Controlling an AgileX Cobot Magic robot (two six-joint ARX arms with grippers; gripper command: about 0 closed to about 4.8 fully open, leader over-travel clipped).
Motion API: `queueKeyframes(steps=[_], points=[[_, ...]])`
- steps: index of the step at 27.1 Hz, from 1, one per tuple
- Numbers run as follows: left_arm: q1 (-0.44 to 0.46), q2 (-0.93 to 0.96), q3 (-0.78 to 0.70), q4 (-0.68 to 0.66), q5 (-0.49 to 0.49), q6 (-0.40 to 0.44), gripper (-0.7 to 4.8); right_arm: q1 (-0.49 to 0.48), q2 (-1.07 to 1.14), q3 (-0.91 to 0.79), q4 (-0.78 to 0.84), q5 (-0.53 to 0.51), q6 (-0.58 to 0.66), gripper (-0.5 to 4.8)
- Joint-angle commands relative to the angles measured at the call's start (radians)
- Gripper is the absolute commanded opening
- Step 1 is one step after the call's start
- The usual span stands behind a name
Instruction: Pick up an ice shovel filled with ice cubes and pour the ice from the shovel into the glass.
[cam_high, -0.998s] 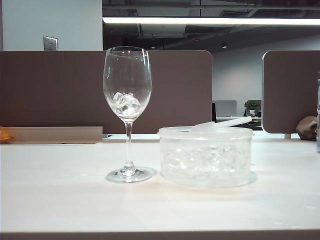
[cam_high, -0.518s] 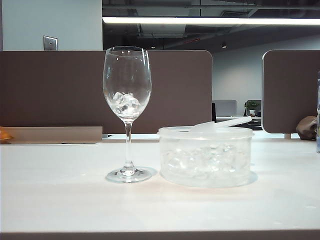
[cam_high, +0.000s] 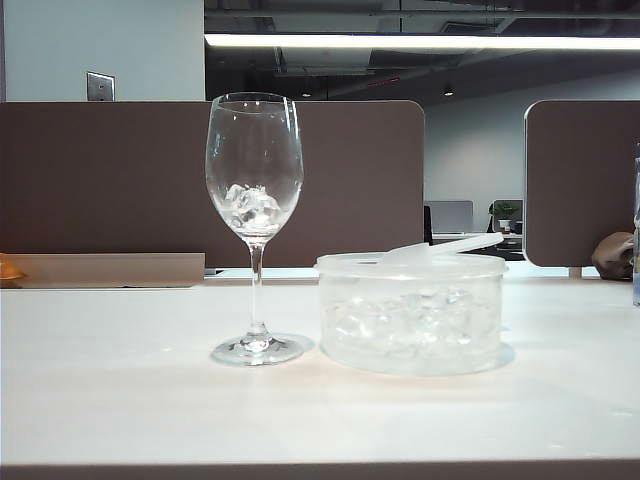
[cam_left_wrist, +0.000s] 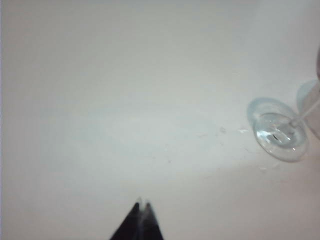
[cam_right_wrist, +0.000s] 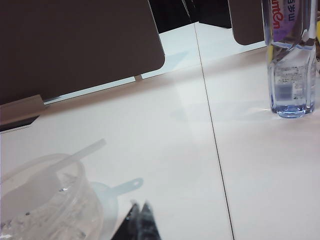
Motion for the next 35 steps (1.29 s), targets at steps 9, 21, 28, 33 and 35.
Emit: queueKeyframes(steps=[9, 21, 28, 33, 35], points=[[0.136, -0.030, 0.002, 0.013, 0.001, 0.001, -0.05, -0.001, 0.000, -0.007, -0.002, 0.031, -0.150, -0.05], [0.146, -0.030, 0.002, 0.013, 0.001, 0.001, -0.05, -0.003, 0.000, -0.007, -0.046, 0.092, -0.331, -0.05], [0.166, -0.042, 0.002, 0.013, 0.001, 0.000, -0.05, -0.003, 0.000, -0.007, -0.045, 0.092, -0.331, -0.05], [0.174, -0.102, 0.002, 0.013, 0.001, 0.001, -0.05, -0.011, 0.000, -0.007, -0.045, 0.090, -0.331, -0.05], [0.174, -0.115, 0.002, 0.012, 0.001, 0.001, -0.05, -0.032, 0.000, -0.007, -0.046, 0.085, -0.331, -0.05]])
